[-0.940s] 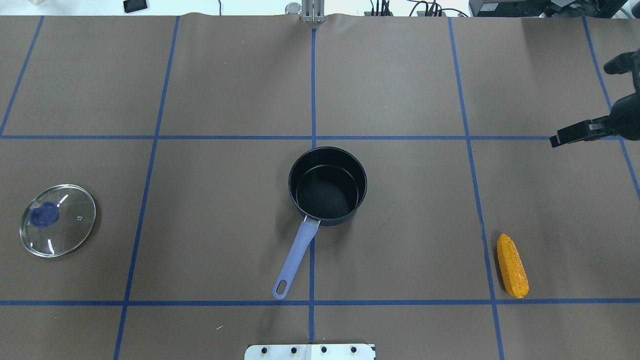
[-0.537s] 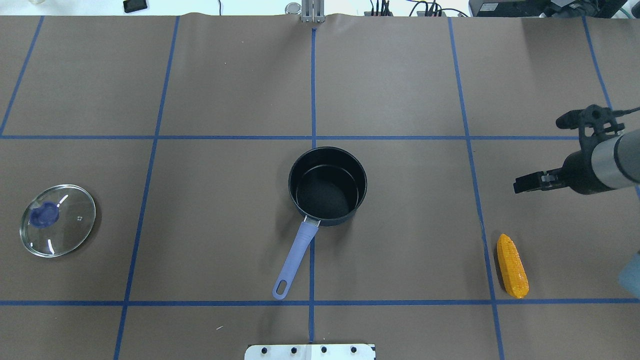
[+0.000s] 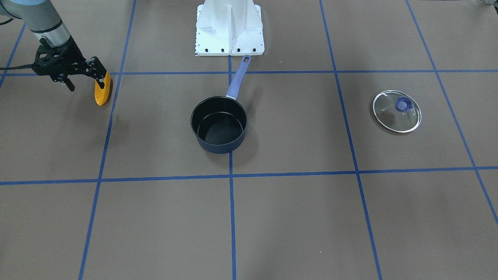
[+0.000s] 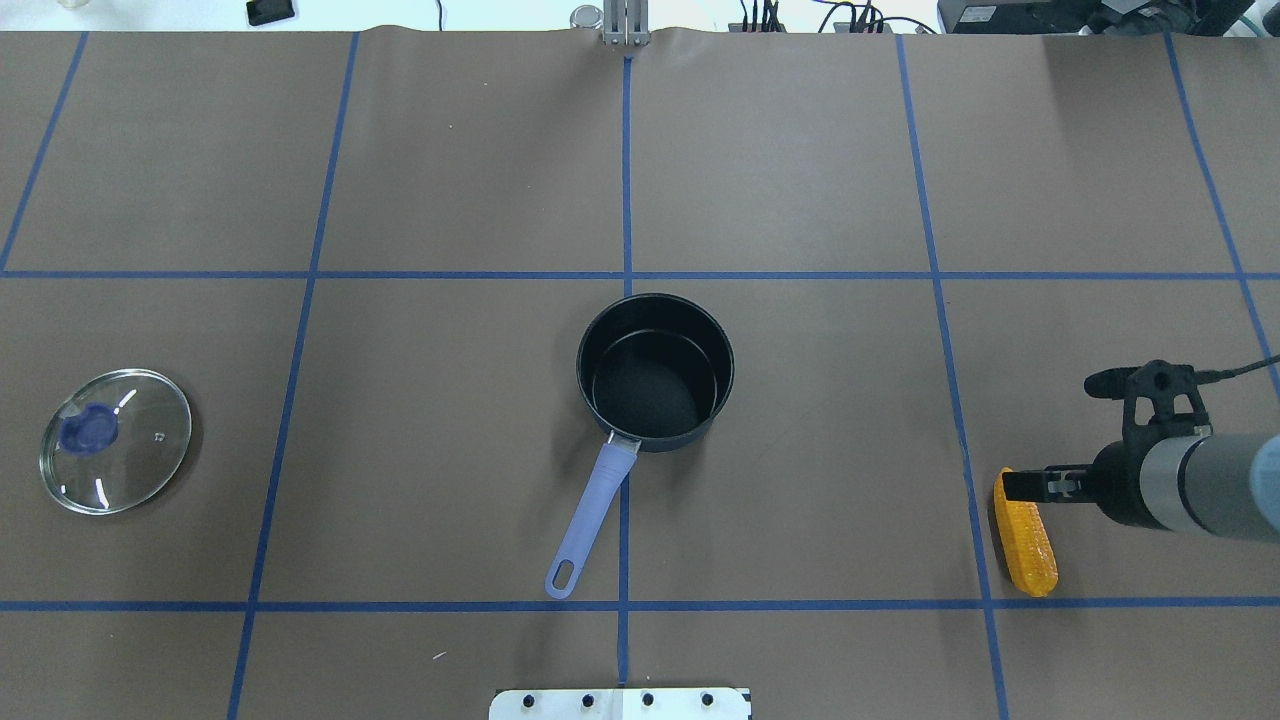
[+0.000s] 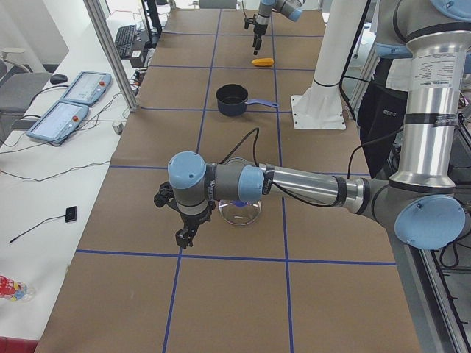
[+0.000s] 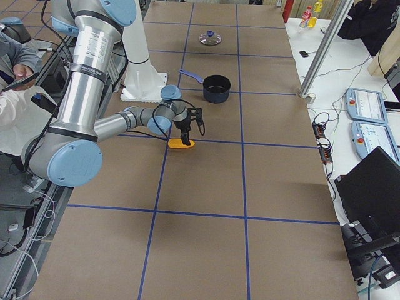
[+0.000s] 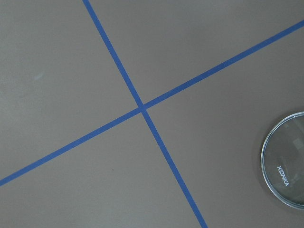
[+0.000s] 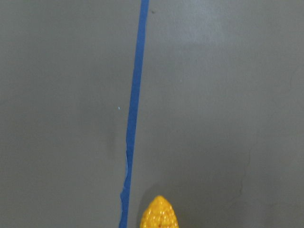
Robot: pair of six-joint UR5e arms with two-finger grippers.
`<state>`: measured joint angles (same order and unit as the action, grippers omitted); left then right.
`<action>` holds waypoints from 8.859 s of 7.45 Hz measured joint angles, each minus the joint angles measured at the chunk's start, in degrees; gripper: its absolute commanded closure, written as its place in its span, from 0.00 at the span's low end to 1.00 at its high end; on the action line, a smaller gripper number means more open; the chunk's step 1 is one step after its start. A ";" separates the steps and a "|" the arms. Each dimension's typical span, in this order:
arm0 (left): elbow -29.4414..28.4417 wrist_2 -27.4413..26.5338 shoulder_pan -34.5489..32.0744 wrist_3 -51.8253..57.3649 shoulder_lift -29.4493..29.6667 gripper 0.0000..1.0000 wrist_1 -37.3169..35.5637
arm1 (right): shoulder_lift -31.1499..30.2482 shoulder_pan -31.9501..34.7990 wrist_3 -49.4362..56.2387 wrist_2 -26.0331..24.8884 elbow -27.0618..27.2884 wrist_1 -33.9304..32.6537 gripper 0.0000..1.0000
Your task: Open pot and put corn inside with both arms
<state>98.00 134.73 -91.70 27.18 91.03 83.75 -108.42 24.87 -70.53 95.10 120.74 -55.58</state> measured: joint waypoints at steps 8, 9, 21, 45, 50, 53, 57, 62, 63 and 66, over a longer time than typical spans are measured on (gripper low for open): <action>0.62 -0.08 0.01 0.07 -0.54 0.01 0.06 | 0.00 -10.47 -6.55 -9.72 -1.95 0.53 1.00; 0.62 -0.10 0.02 0.07 -0.68 0.01 0.09 | 0.93 -8.64 -5.55 -7.92 -0.96 0.48 1.00; 1.20 -0.42 0.12 -26.92 -3.40 0.01 1.53 | 66.06 1.85 -7.05 0.48 -26.75 -38.26 1.00; 2.46 -2.03 0.13 -25.24 -8.33 0.01 5.89 | 27.72 50.81 68.74 30.73 -21.63 -37.59 0.00; 2.68 -2.02 0.12 -25.24 -9.13 0.01 5.90 | 13.23 65.53 85.66 30.74 -22.84 -37.58 0.00; 2.78 -2.01 0.12 -25.24 -9.51 0.01 5.90 | 12.90 67.50 86.03 30.82 -25.31 -37.59 0.00; 2.76 -2.02 0.12 -25.24 -9.55 0.01 5.92 | 13.58 67.54 85.80 30.92 -26.45 -37.50 0.00; 2.77 -2.01 0.14 -25.24 -9.55 0.01 5.98 | 13.60 67.50 85.66 31.27 -26.92 -37.58 0.00; 2.76 -2.01 0.17 -25.24 -9.55 0.01 5.98 | 13.59 67.50 85.65 31.28 -26.94 -37.58 0.00; 2.73 -2.02 0.21 -25.24 -9.55 0.01 5.96 | 13.66 67.50 85.65 31.31 -26.96 -37.53 0.00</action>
<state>100.73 132.71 -91.50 1.93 81.48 89.72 -94.76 92.37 15.12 126.41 93.78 -93.11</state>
